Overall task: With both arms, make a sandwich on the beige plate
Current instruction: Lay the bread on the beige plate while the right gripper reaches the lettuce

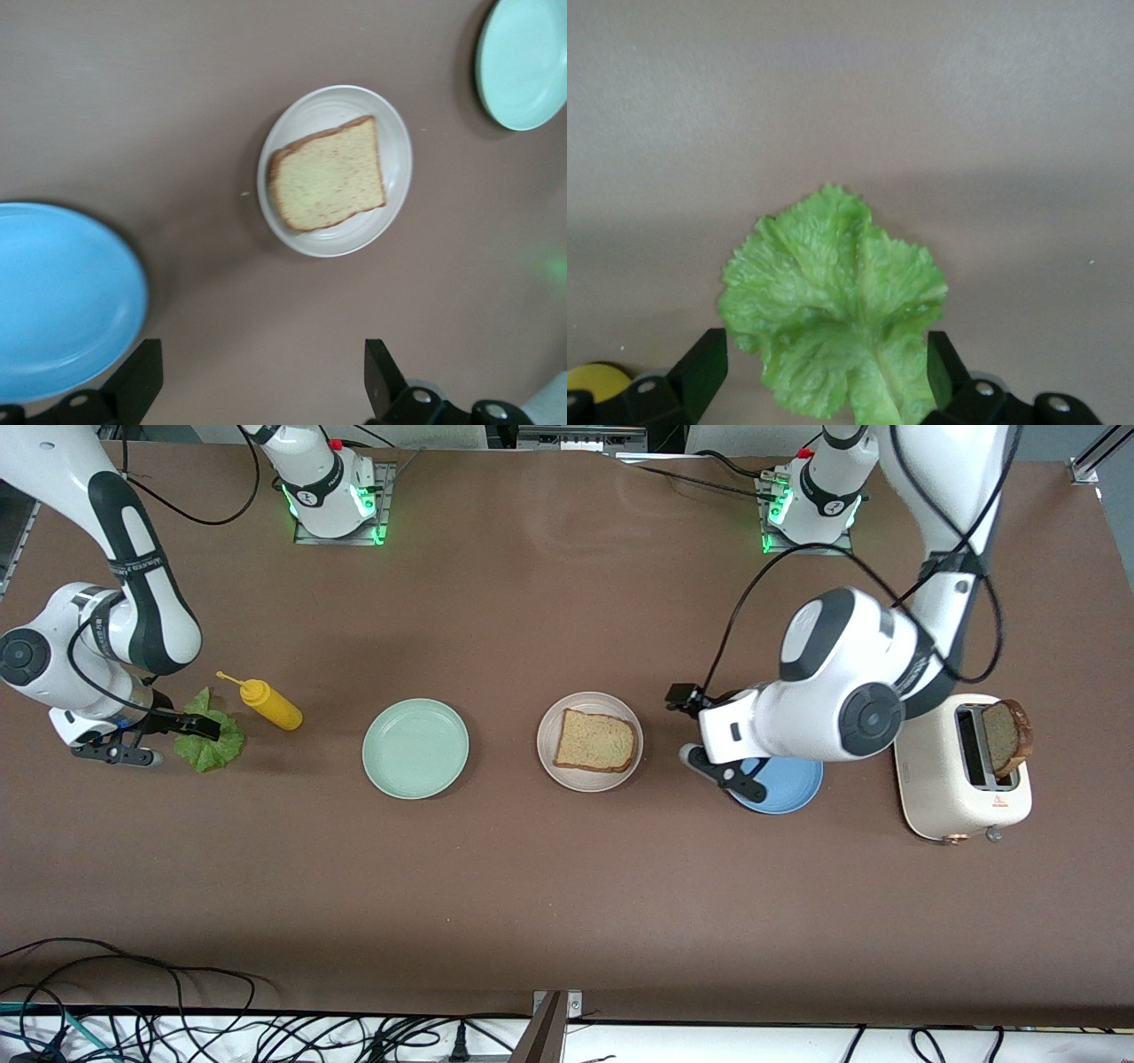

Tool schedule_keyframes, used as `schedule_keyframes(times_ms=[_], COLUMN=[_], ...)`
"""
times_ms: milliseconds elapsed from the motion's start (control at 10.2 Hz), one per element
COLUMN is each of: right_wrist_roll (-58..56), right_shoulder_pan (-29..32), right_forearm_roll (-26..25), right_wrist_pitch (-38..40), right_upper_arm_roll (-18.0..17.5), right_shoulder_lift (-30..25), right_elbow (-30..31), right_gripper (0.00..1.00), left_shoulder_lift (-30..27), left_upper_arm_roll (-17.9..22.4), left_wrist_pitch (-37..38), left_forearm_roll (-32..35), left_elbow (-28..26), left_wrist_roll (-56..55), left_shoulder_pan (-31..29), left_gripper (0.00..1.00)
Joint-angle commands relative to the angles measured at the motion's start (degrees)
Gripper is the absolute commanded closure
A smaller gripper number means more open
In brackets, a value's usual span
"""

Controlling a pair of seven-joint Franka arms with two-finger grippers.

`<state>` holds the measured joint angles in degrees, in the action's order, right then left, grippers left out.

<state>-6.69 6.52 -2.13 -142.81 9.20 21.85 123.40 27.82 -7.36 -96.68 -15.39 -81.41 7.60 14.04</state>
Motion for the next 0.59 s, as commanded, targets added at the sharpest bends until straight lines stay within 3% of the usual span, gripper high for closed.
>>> schedule_keyframes(times_ms=[0, 197, 492], right_wrist_roll=[-1.48, -1.49, -1.49], right_shoulder_pan=[2.00, 2.53, 2.79], right_forearm_roll=[-0.07, 0.11, 2.30], right_wrist_pitch=[-1.06, -1.24, -1.33], right_upper_arm_roll=[-0.32, -0.41, -0.50], right_shoulder_lift=[-0.32, 1.00, 1.97], right_elbow=[1.49, 1.23, 1.23], right_gripper=[0.00, 0.00, 0.00], left_shoulder_lift=[-5.91, -9.95, -14.88], left_upper_arm_roll=[0.15, 0.15, 0.15], left_wrist_pitch=[2.28, 6.40, 6.86], left_forearm_roll=[9.11, 12.56, 16.00], left_elbow=[-1.04, -1.12, -0.86], left_wrist_roll=[-1.36, -1.18, -1.88], left_shoulder_pan=[-2.51, -5.76, -11.12], left_gripper=[0.00, 0.00, 0.00])
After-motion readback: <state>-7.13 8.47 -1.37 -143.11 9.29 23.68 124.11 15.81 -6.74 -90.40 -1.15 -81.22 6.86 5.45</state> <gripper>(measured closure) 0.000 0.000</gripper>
